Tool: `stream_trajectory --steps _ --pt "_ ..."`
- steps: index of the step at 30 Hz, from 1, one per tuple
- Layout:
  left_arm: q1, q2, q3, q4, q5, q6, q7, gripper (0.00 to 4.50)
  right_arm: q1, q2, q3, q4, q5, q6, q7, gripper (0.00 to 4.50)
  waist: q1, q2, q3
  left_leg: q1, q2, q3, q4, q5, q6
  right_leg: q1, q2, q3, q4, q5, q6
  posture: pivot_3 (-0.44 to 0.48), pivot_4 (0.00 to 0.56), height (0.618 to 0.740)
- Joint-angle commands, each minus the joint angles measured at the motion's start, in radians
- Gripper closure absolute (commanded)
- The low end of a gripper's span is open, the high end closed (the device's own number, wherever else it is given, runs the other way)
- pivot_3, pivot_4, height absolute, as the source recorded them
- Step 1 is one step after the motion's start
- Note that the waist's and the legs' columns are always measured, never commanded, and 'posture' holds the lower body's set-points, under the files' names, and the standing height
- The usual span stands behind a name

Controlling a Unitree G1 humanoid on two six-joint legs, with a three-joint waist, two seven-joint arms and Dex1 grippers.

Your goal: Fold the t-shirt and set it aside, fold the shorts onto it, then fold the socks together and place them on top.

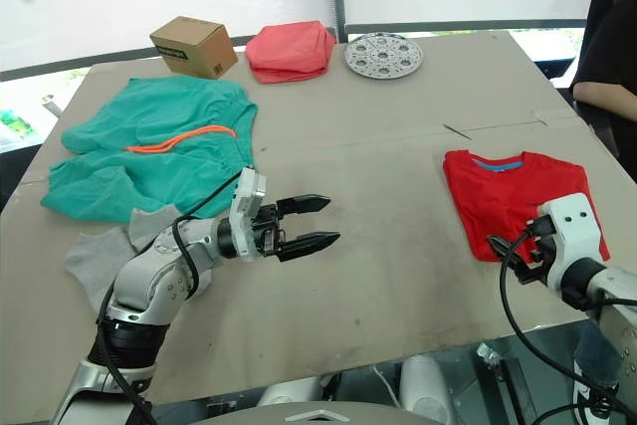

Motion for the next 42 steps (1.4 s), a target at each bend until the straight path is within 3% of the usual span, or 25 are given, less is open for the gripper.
stream_trajectory --steps 1,3,4,5,7,11,14,18,21,27,33,39,42 --pt "-0.022 -0.008 -0.011 0.010 0.008 -0.025 -0.025 0.00 -0.054 0.074 -0.023 0.057 0.038 0.030 -0.064 0.86 0.000 0.000 0.000 0.000 0.000 0.000 0.000 0.000 0.000 0.000 0.000 0.000 0.000 0.000 0.000 0.000 0.150 0.740" --pt "-0.027 -0.011 -0.015 0.018 0.012 -0.030 -0.031 0.00 -0.036 0.087 0.019 0.100 0.044 0.030 -0.056 1.43 0.003 0.000 0.000 0.000 0.000 0.000 0.000 0.000 0.000 0.000 0.000 0.000 0.000 0.000 0.000 0.000 0.150 0.740" --pt "-0.028 -0.012 -0.015 0.023 0.014 -0.032 -0.032 0.00 -0.019 0.096 0.042 0.116 0.050 0.025 -0.047 1.99 0.004 0.000 0.000 0.000 0.000 0.000 0.000 0.000 0.000 0.000 0.000 0.000 0.000 0.000 -0.001 0.000 0.150 0.740" --pt "-0.029 -0.013 -0.014 0.028 0.016 -0.035 -0.033 0.00 -0.005 0.103 0.056 0.127 0.055 0.017 -0.044 2.14 0.004 0.000 0.000 0.000 -0.001 0.000 0.000 0.000 0.000 0.000 0.000 0.000 0.000 0.000 -0.001 0.000 0.150 0.740" --pt "-0.026 -0.012 -0.005 0.038 0.021 -0.043 -0.027 0.00 0.028 0.080 0.077 0.122 0.020 -0.064 -0.041 3.01 0.002 0.001 0.000 0.000 -0.001 -0.001 -0.001 0.000 0.000 0.000 0.000 0.000 0.000 0.000 0.000 0.000 0.150 0.740" --pt "-0.008 -0.018 0.023 0.037 0.010 -0.034 0.002 0.00 0.036 0.061 0.030 0.087 0.012 -0.222 -0.032 3.01 -0.001 0.001 0.000 0.000 0.000 0.000 -0.001 0.000 0.000 0.000 0.000 0.000 0.001 0.000 0.001 0.000 0.150 0.740" --pt "0.008 -0.045 0.050 0.041 0.011 -0.032 0.062 0.00 0.033 0.061 0.051 0.033 0.031 -0.332 0.003 2.03 -0.002 0.001 0.000 0.000 0.000 0.001 -0.001 0.000 0.000 0.000 0.000 0.001 0.001 -0.002 0.004 0.000 0.150 0.740" --pt "0.013 -0.087 0.113 0.073 0.037 -0.055 0.179 0.00 -0.013 0.057 0.219 -0.023 0.001 -0.422 0.017 0.05 -0.003 0.001 0.000 0.001 0.000 0.000 0.000 0.000 0.000 0.000 0.000 0.000 0.001 0.000 0.007 0.000 0.150 0.740" --pt "0.017 -0.088 0.178 0.075 0.083 -0.044 0.322 0.00 -0.097 0.058 0.394 -0.029 -0.035 -0.478 0.037 0.02 -0.010 0.001 0.000 0.001 0.000 0.000 0.000 0.000 0.000 -0.001 0.000 0.000 0.001 0.001 0.005 0.000 0.150 0.740" --pt "-0.053 0.023 0.244 0.179 0.268 -0.110 0.502 0.00 -0.325 0.085 0.609 0.052 -0.055 -0.499 0.076 0.02 -0.012 -0.001 0.001 0.000 -0.001 -0.002 0.000 0.000 0.000 -0.001 0.000 -0.001 0.001 0.002 0.003 0.000 0.150 0.740" --pt "-0.101 0.080 0.172 0.312 0.440 -0.136 0.578 0.00 -0.410 0.088 0.677 0.145 -0.087 -0.561 0.112 0.02 0.002 -0.002 0.001 0.000 -0.003 -0.004 0.000 0.001 -0.001 -0.001 -0.001 -0.002 0.001 0.002 0.003 0.000 0.150 0.740" --pt "-0.171 0.083 0.118 0.485 0.517 -0.139 0.585 0.00 -0.430 0.099 0.703 0.168 -0.136 -0.571 0.079 0.02 0.003 -0.002 0.000 0.000 -0.003 -0.005 -0.001 0.000 -0.001 -0.002 0.000 -0.002 0.002 0.002 0.003 0.000 0.150 0.740" --pt "-0.213 0.077 0.085 0.549 0.525 -0.180 0.521 1.18 -0.410 0.092 0.693 0.154 -0.152 -0.573 0.064 0.00 0.000 -0.002 0.000 0.000 -0.003 -0.005 -0.001 0.000 -0.001 -0.002 0.000 -0.002 0.002 0.002 0.003 0.000 0.150 0.740"
